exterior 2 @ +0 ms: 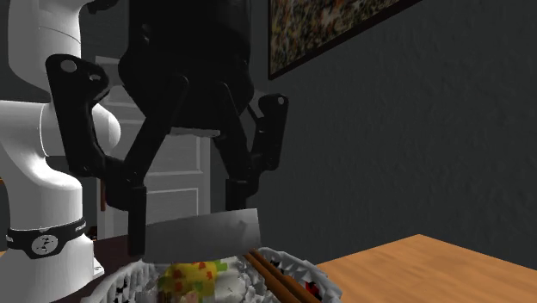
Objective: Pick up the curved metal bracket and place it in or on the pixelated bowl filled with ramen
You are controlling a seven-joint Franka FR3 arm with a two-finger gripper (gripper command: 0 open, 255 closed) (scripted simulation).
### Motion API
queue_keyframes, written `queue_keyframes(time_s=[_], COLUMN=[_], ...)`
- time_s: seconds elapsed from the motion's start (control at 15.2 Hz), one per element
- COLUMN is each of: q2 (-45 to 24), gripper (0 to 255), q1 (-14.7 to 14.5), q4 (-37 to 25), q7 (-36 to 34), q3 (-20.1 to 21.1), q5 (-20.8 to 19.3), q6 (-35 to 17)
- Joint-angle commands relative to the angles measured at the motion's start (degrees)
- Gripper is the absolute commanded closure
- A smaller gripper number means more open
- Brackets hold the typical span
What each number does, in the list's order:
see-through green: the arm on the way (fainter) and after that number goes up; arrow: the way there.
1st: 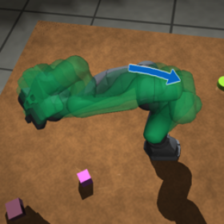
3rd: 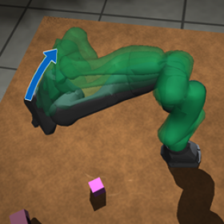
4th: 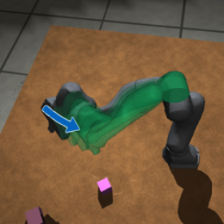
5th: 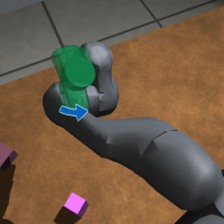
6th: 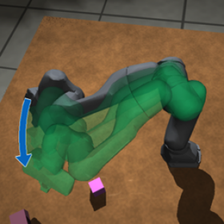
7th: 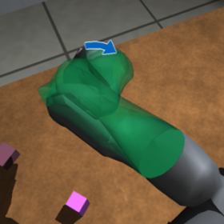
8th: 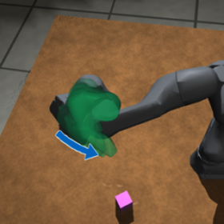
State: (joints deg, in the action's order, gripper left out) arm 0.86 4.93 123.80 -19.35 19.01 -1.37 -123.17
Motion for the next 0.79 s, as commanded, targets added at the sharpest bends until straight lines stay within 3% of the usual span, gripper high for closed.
queue_keyframes(time_s=[0.0,0.33,0.73], q2=[-0.6,-2.4,-2.4], gripper=[255,255,255], q1=[0.0,-0.1,-0.1], q4=[0.8,2.4,2.4], q7=[-0.2,-0.9,-0.9], q3=[0.0,0.1,0.1], q5=[-0.3,-1.1,-1.1], q6=[-1.4,-4.8,-4.8])
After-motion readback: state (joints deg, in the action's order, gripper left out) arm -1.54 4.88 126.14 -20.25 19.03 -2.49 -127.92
